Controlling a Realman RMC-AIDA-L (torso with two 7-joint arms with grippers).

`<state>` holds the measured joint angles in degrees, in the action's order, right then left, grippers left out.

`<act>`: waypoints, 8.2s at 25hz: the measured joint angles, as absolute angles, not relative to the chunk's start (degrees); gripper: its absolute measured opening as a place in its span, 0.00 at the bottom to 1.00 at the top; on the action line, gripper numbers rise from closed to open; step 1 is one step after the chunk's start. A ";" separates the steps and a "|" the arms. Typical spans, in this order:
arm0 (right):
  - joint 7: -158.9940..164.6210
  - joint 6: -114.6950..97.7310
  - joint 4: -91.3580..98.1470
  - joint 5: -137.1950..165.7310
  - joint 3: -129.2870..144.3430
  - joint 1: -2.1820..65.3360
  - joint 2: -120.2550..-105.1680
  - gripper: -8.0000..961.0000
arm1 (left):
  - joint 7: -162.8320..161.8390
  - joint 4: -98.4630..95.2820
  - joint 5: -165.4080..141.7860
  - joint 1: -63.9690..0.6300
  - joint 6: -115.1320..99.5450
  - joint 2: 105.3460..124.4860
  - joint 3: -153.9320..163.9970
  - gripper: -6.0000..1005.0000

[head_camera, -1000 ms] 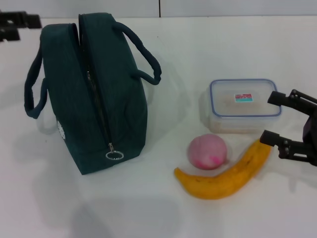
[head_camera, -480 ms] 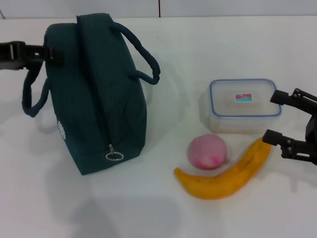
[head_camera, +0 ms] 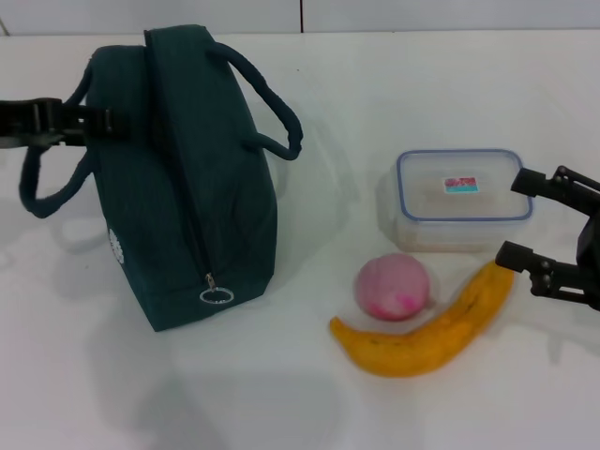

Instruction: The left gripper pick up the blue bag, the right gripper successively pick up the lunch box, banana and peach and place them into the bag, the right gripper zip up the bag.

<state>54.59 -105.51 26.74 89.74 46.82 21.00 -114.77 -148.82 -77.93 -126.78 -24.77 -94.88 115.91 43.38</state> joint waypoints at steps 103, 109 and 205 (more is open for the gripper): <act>116.84 -76.35 11.31 89.30 43.14 30.84 -115.40 0.54 | -148.11 -67.13 -124.71 -29.64 -96.24 117.99 45.43 0.03; 116.70 -76.39 10.74 88.37 43.15 31.07 -115.40 0.36 | -147.46 -65.99 -124.73 -29.77 -96.06 117.84 45.35 0.03; 112.87 -83.35 14.06 62.96 61.69 41.91 -115.91 0.26 | -143.00 -59.68 -116.65 -33.68 -96.46 117.61 45.46 0.04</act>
<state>112.87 -83.35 14.06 62.96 61.69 41.91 -115.91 -143.00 -59.68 -116.65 -33.68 -96.46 117.61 45.46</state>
